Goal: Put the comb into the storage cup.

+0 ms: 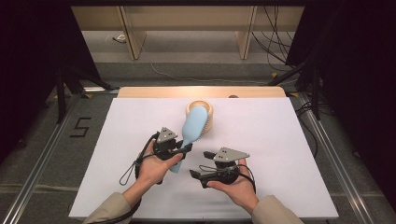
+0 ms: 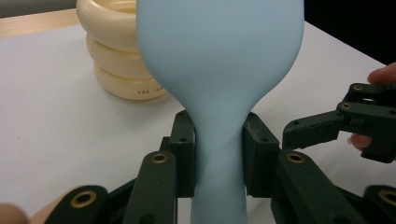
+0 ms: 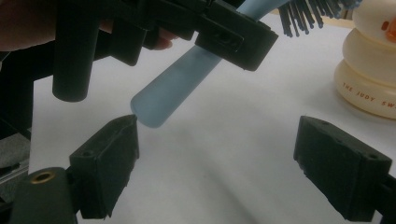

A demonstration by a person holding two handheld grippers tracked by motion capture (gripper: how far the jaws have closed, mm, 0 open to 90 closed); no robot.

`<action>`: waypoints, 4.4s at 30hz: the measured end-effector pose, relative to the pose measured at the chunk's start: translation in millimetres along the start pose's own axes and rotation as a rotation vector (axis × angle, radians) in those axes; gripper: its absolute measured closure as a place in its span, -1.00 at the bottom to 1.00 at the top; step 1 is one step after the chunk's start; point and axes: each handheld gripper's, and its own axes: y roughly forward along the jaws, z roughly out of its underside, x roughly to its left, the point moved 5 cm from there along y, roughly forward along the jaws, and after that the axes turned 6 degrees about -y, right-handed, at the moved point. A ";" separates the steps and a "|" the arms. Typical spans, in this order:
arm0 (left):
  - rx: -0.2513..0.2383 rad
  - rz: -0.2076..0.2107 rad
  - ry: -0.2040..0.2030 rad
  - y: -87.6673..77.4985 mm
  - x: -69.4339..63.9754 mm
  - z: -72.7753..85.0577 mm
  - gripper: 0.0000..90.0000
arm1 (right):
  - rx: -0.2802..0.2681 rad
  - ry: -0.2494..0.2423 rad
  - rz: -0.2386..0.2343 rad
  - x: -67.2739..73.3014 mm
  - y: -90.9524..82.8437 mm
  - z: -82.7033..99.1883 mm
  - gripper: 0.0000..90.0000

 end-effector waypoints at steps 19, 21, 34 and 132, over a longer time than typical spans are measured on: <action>-0.005 0.005 0.010 1.5 -3.4 1.0 0.53 | -0.004 0.002 -0.006 2.3 3.7 -2.8 -0.66; -0.007 0.006 0.009 1.6 -3.6 1.0 0.54 | -0.005 0.002 -0.007 2.4 3.9 -3.0 -0.66; -0.007 0.010 0.015 2.8 -6.4 2.3 0.53 | -0.003 0.002 -0.013 4.3 9.0 -4.4 -0.66; -0.020 0.026 0.029 8.3 -19.8 8.0 0.53 | 0.024 0.042 -0.032 12.1 42.7 -5.0 -0.54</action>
